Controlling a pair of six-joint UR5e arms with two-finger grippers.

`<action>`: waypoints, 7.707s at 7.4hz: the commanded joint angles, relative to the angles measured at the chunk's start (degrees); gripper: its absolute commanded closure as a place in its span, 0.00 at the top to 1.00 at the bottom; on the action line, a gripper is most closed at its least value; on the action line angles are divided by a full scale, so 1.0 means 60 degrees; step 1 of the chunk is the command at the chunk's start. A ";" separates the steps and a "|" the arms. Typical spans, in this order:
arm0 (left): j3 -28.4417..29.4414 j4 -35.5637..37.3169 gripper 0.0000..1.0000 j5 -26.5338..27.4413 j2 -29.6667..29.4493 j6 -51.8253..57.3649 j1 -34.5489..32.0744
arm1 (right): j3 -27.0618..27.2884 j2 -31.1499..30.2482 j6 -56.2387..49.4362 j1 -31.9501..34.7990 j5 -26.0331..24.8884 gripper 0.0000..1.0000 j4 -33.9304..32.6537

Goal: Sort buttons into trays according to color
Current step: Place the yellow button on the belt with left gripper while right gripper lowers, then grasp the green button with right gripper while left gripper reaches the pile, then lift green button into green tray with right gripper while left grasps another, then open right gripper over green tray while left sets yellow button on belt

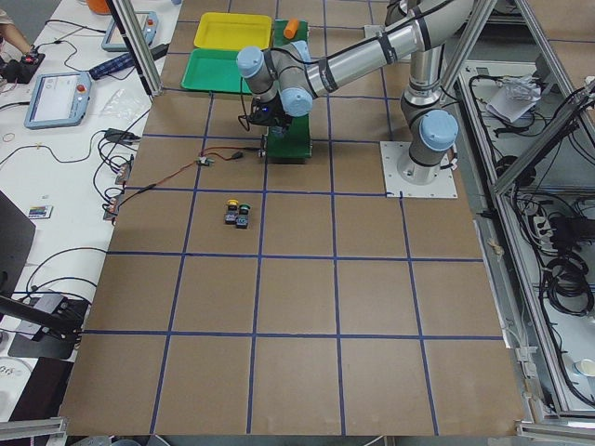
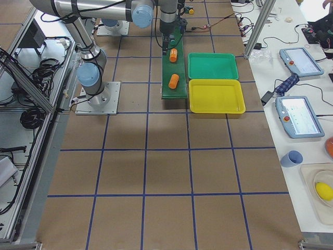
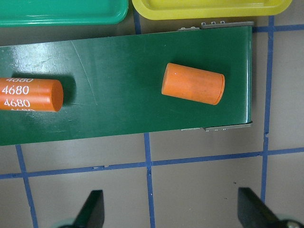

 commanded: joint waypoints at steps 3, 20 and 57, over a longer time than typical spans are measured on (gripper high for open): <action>-0.0715 0.0600 0.80 0.1008 0.0440 -0.0353 -0.0332 | 0.0047 -0.0078 0.1855 0.0063 0.0164 1.00 -0.0016; 0.2361 0.3515 1.00 0.1598 -0.3309 2.2557 0.3622 | -0.0040 0.3052 1.3279 0.2917 0.1015 1.00 -0.3428; -0.1681 0.2928 0.56 0.1685 0.0850 1.9203 -0.1095 | -0.0672 0.3866 1.3661 0.1690 0.0941 1.00 -0.4738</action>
